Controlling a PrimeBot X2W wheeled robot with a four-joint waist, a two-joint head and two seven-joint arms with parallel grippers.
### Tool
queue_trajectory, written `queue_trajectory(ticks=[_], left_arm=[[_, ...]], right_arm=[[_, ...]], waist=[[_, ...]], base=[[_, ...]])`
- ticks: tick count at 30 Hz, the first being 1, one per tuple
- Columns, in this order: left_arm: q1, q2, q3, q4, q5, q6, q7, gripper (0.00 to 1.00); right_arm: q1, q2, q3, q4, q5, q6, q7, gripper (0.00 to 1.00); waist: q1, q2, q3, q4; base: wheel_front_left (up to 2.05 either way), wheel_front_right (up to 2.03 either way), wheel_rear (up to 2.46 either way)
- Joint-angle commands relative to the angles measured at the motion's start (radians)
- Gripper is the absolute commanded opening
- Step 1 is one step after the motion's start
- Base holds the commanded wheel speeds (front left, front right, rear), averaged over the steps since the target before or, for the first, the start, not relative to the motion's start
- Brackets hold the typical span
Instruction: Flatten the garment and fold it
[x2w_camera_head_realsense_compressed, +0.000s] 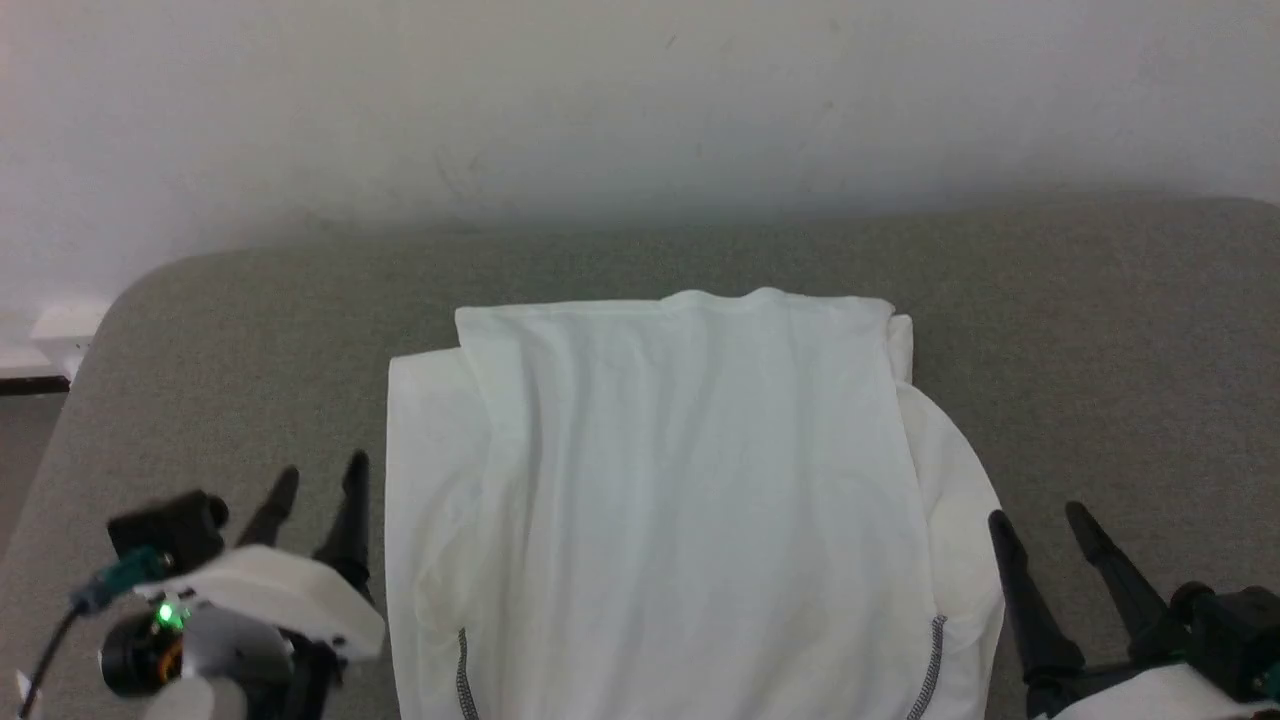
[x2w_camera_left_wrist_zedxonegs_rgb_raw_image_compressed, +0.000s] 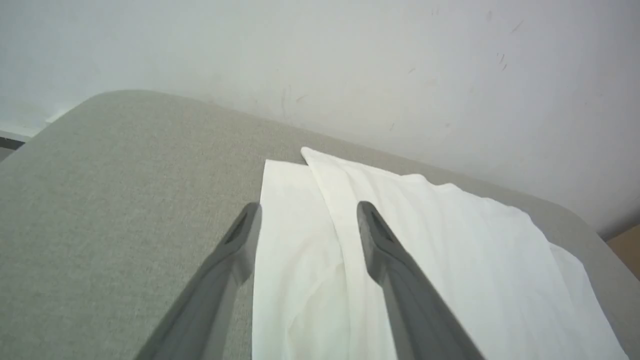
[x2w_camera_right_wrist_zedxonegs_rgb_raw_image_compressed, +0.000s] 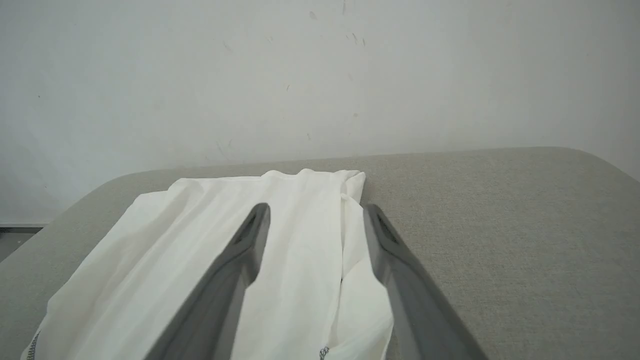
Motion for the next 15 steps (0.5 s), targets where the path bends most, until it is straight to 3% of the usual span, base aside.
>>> queue_trajectory(ticks=[1, 7, 15], left_arm=[[-0.088, 0.011, 0.016, 0.029, 0.013, -0.003, -0.017, 1.0], [-0.395, 0.053, 0.035, 0.235, -0.004, -0.062, 0.012, 1.0], [-0.655, 0.121, -0.032, 0.568, -0.038, -0.18, 0.227, 1.0]], right_arm=[[-0.03, 0.003, -0.007, -0.016, 0.0, -0.001, -0.003, 1.0], [-0.099, 0.004, -0.015, -0.03, 0.008, -0.001, 0.004, 1.0], [-0.161, 0.004, 0.016, 0.014, 0.04, -0.001, -0.019, 1.0]], waist=[[-0.0001, -0.0001, 0.052, -0.007], [-0.0001, -0.0001, 0.154, -0.041], [-0.0001, -0.0001, 0.246, -0.111]], base=[[0.0, 0.0, 0.0], [0.0, 0.0, 0.0], [0.0, 0.0, 0.0]])
